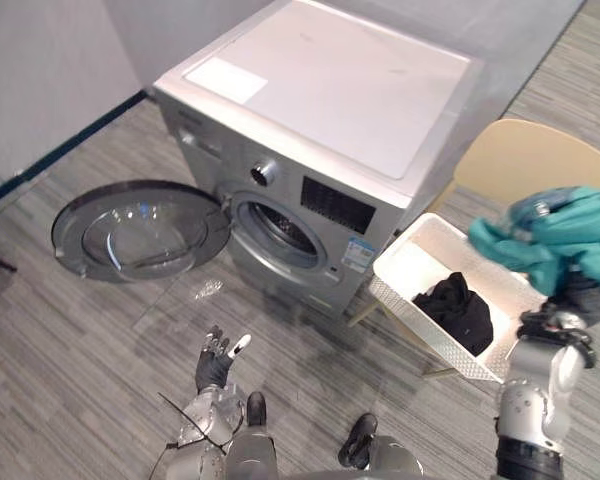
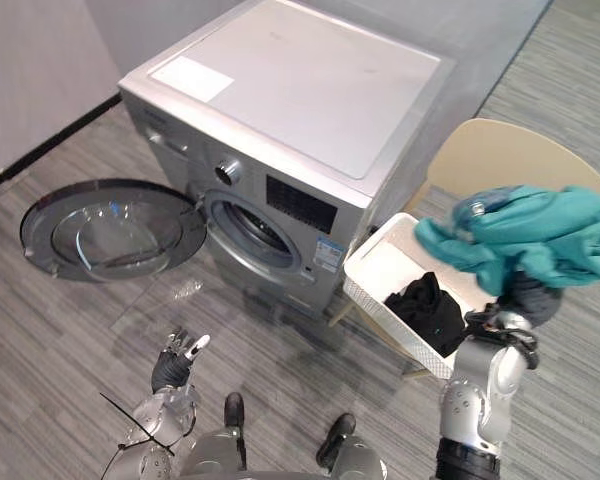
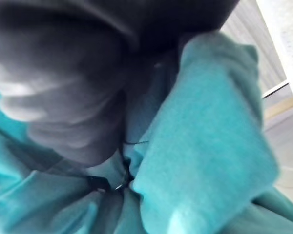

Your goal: Pick up the laundry basket with both hands and put the clothes into the washing machine.

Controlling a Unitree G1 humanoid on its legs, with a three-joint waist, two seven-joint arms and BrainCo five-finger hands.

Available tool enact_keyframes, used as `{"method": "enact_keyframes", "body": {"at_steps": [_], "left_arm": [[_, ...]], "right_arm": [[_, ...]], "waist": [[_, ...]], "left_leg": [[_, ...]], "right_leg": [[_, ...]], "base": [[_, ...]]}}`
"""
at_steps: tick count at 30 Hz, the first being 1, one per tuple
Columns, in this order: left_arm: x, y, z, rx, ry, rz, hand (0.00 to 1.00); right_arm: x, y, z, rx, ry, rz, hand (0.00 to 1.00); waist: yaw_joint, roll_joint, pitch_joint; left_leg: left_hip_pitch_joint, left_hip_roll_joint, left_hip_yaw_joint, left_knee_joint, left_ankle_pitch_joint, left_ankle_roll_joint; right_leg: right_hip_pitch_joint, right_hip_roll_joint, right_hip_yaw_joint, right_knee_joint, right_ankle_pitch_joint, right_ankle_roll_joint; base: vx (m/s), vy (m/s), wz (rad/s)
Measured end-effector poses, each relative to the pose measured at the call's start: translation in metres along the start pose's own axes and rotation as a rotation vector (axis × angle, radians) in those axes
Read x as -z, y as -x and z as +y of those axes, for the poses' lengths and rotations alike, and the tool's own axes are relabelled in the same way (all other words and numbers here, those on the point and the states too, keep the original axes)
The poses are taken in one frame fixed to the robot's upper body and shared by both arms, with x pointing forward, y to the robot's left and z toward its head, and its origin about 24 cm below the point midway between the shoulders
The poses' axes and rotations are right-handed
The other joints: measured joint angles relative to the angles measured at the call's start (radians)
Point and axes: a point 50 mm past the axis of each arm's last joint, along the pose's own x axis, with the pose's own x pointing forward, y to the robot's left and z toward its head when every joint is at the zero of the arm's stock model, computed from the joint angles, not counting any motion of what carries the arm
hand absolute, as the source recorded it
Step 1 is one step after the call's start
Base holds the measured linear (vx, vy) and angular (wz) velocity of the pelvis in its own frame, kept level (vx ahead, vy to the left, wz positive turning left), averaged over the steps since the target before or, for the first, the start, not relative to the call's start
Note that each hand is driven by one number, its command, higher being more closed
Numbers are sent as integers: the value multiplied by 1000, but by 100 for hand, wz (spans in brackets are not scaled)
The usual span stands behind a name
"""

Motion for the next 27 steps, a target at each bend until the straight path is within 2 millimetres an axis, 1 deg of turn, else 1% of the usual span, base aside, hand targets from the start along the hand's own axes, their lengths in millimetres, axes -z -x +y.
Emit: {"method": "enact_keyframes", "body": {"at_steps": [1, 2, 3, 5, 7, 9, 10, 11, 12, 13, 14, 15, 16, 17, 18, 19, 20, 21, 22, 23, 24, 25, 26, 27], "left_arm": [[1, 0, 0, -6, 6, 4, 0], [2, 1, 1, -13, 23, 5, 0], [3, 1, 0, -15, 29, 8, 0], [10, 2, 2, -15, 20, 34, 0], [14, 2, 3, -20, 3, 48, 0], [15, 3, 3, -22, -4, 50, 0], [17, 4, 5, -27, -5, 57, 0], [21, 7, 7, -35, -7, 72, 0], [24, 8, 8, -39, -9, 83, 0], [28, 9, 8, -41, -11, 103, 0], [30, 9, 8, -41, -8, 109, 0], [33, 11, 7, -41, -3, 119, 0], [33, 11, 5, -30, -6, 118, 0], [33, 11, 3, -21, -7, 116, 0], [34, 12, 2, -17, -7, 120, 0], [34, 12, 1, -16, -4, 119, 0], [32, 12, -3, -10, 6, 111, 0], [31, 11, -5, -6, 12, 104, 0], [27, 11, -10, 4, 29, 86, 0], [26, 11, -14, 23, 27, 82, 0], [26, 11, -15, 25, 26, 83, 0], [21, 8, -12, 26, 1, 67, 0], [14, 5, -12, 40, -24, 40, 0], [12, 5, -11, 41, -33, 32, 0]], "right_arm": [[9, 7, 2, -16, -4, 49, 100], [23, 19, 4, -45, -10, 131, 100], [28, 24, 5, -54, -12, 163, 100], [48, 44, 7, -85, -27, 283, 100], [58, 54, 9, -106, -38, 343, 100], [66, 59, 10, -122, -52, 383, 100], [70, 61, 11, -126, -51, 407, 100], [73, 63, 12, -131, -54, 424, 100], [74, 64, 12, -134, -58, 429, 100], [75, 64, 10, -136, -49, 434, 100], [74, 63, 9, -138, -39, 433, 100], [72, 61, 7, -142, -27, 432, 100], [71, 61, 7, -142, -32, 428, 100], [71, 60, 5, -135, -31, 424, 100], [71, 61, 4, -118, -35, 428, 100], [71, 61, 3, -114, -33, 427, 100], [69, 59, 2, -114, -25, 420, 100], [68, 58, 1, -112, -20, 415, 100], [65, 55, -2, -110, -5, 404, 100], [61, 51, -6, -103, 19, 387, 100], [60, 50, -7, -94, 28, 378, 100], [61, 50, -7, -63, 19, 366, 100], [62, 53, -8, -27, 7, 361, 100], [62, 55, -8, -21, 5, 362, 100]], "waist": [[-1, 3, -6], [-19, 9, -11], [-27, 11, -13], [-27, 13, -29], [-33, 15, -32], [-40, 16, -31], [-39, 25, -26], [-40, 39, -17], [-41, 47, -12], [-47, 59, -4], [-45, 68, -2], [-44, 64, -2], [-46, 64, -3], [-46, 67, -3], [-51, 63, -3], [-52, 59, -3], [-53, 52, -6], [-53, 52, -6], [-56, 57, -10], [-65, 74, -19], [-69, 79, -23], [-75, 58, -16], [-76, 40, -10], [-75, 44, -9]], "left_leg": [[23, 3, 7, -9, -1, 0], [54, 5, 12, -21, -2, -1], [66, 6, 13, -24, -3, -3], [110, 17, 29, -24, -18, -11], [125, 26, 26, -11, -29, -17], [117, 43, 26, 38, -60, -17], [101, 64, 25, 114, -101, -4], [84, 87, 22, 209, -143, 25], [68, 95, 17, 270, -158, 43], [16, 115, 13, 397, -161, 54], [-1, 125, 17, 445, -159, 57], [-30, 132, 14, 482, -144, 70], [-43, 134, 12, 519, -153, 85], [-56, 161, 4, 562, -163, 91], [-55, 197, -16, 584, -164, 92], [-53, 208, -32, 581, -164, 92], [-49, 226, -83, 548, -160, 85], [-48, 231, -113, 521, -156, 74], [-39, 232, -159, 435, -142, 18], [-26, 238, -168, 342, -112, -42], [-19, 232, -165, 329, -169, -123], [-42, 181, -156, 390, -237, -150], [-96, 143, -156, 498, -297, -113], [-118, 135, -165, 544, -332, -101]], "right_leg": [[15, 10, 11, -18, 9, 1], [46, 21, 15, -41, 14, 3], [61, 24, 14, -48, 14, 3], [99, 41, 32, -70, 16, 5], [128, 53, 31, -84, 16, 5], [145, 65, 30, -86, 13, 3], [160, 76, 32, -80, -6, 3], [180, 88, 45, -75, -25, 0], [190, 86, 48, -72, -32, -2], [205, 87, 46, -71, -38, -1], [212, 87, 46, -70, -38, -1], [216, 75, 60, -72, -38, -1], [210, 57, 63, -75, -33, 3], [205, 51, 66, -75, -22, 5], [202, 37, 78, -71, -17, 15], [193, 25, 87, -57, -18, 24], [160, -11, 107, -6, -28, 42], [140, -30, 115, 27, -36, 53], [101, -71, 125, 97, -55, 87], [76, -109, 128, 147, -70, 117], [71, -131, 131, 159, -68, 135], [86, -182, 135, 144, -38, 166], [124, -200, 131, 79, 44, 175], [144, -201, 133, 45, 88, 174]], "base": [[78, -22, -34], [61, -14, -19], [52, -8, -12], [40, -7, -21], [26, -16, -4], [5, -8, 2], [-4, -27, -8], [-24, -1, -7], [-65, 22, 6], [-82, 33, 7], [-57, 34, 0], [22, 62, -16], [43, 86, -25], [55, 112, -28], [34, 111, -27], [104, 252, -26], [86, 202, -16], [140, 405, -7], [128, 441, 18], [153, 559, 28], [147, 570, 52], [122, 599, 52], [112, 608, 53], [67, 625, 38]]}}
